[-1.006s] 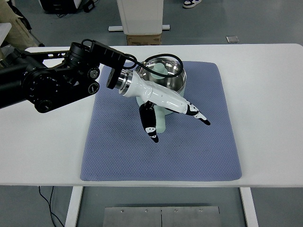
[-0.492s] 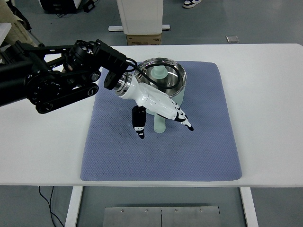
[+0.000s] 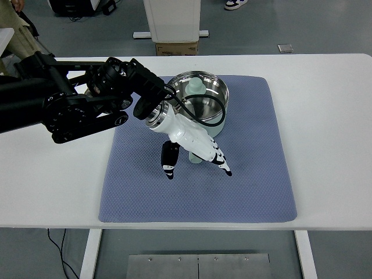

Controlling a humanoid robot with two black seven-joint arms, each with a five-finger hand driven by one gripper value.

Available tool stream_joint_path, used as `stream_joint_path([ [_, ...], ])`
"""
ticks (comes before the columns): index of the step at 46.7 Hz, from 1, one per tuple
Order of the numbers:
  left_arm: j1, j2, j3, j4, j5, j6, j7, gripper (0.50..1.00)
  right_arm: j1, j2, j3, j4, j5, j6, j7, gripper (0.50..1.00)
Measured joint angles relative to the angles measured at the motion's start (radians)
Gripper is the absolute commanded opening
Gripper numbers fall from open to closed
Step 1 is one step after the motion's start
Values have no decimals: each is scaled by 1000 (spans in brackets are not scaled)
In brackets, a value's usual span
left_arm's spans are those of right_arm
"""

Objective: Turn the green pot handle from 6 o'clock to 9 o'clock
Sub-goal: 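Swing the handle with the left hand toward the left arm's side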

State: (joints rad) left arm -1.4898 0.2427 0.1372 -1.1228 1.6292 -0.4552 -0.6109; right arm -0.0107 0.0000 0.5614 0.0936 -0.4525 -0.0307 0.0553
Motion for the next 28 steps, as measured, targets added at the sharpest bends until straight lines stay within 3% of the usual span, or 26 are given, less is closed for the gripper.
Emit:
stream_joint_path([
  [28,-49,-22,69,-1,1,-20,0,1000,0,0,0,0,0,0,0,1000],
])
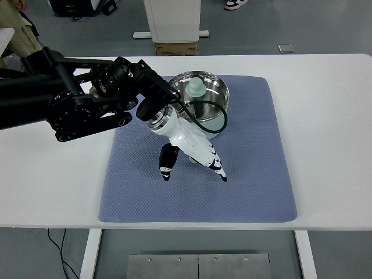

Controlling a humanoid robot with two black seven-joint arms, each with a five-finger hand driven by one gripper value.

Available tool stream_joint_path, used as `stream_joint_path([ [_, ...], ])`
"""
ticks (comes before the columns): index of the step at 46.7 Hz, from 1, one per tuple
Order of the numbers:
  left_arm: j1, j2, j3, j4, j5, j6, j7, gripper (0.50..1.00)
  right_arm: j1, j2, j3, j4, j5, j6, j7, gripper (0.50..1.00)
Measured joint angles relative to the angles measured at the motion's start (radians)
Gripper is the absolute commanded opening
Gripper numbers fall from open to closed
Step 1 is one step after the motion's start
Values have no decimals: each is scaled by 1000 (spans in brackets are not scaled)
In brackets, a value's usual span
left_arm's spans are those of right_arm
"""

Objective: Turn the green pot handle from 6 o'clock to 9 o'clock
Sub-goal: 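Swing the handle with the left hand toward the left arm's side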

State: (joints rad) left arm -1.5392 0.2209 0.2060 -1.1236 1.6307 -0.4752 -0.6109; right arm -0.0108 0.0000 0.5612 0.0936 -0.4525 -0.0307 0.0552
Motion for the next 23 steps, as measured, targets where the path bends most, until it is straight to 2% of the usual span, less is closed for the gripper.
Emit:
stream_joint_path([
  [23,-48,14,55,-5,23,0,0,1000,0,0,0,0,0,0,0,1000],
])
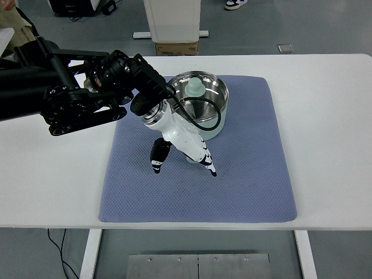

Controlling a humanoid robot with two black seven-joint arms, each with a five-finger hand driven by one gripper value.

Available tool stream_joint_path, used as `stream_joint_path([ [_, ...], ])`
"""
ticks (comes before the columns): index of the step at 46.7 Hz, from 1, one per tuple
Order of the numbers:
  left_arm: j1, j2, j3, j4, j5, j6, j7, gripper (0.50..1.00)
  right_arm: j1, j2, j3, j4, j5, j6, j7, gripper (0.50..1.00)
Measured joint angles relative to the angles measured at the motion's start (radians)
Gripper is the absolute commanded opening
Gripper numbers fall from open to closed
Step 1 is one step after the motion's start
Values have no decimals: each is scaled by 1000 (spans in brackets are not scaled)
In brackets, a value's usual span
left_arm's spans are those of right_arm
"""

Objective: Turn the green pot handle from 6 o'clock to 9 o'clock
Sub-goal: 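Swing the handle with the left hand toward the left arm's side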

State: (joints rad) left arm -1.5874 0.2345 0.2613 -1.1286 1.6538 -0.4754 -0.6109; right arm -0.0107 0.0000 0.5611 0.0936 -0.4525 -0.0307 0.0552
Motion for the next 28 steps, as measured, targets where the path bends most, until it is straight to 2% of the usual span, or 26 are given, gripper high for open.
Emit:
stream_joint_path([
  [28,-42,38,60,-28,17,5,0,1000,0,0,0,0,0,0,0,1000],
])
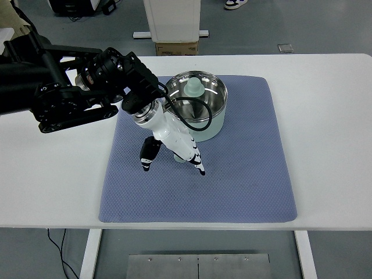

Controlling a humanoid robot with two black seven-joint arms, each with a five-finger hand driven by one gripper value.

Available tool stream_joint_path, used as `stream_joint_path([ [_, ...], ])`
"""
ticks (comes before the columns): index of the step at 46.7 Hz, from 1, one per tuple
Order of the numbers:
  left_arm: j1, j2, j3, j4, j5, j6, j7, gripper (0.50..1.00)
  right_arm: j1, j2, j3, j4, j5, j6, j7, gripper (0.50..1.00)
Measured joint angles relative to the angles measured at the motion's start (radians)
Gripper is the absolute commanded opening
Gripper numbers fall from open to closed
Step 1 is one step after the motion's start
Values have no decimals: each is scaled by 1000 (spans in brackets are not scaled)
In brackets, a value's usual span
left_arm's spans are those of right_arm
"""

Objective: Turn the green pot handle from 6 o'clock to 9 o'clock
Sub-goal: 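Swing the handle with the left hand toward the left arm's side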

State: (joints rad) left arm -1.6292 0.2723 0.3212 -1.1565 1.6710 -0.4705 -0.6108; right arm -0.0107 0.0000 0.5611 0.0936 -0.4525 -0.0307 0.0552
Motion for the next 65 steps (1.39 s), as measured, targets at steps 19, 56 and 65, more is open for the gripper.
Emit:
stream_joint_path([
  [19,-18,21,42,0,57,4,0,1000,0,0,0,0,0,0,0,1000],
  [56,-36,56,129,66,193,83,0,1000,0,0,0,0,0,0,0,1000],
  [65,-37,57,143,92,218,100,0,1000,0,0,0,0,0,0,0,1000],
])
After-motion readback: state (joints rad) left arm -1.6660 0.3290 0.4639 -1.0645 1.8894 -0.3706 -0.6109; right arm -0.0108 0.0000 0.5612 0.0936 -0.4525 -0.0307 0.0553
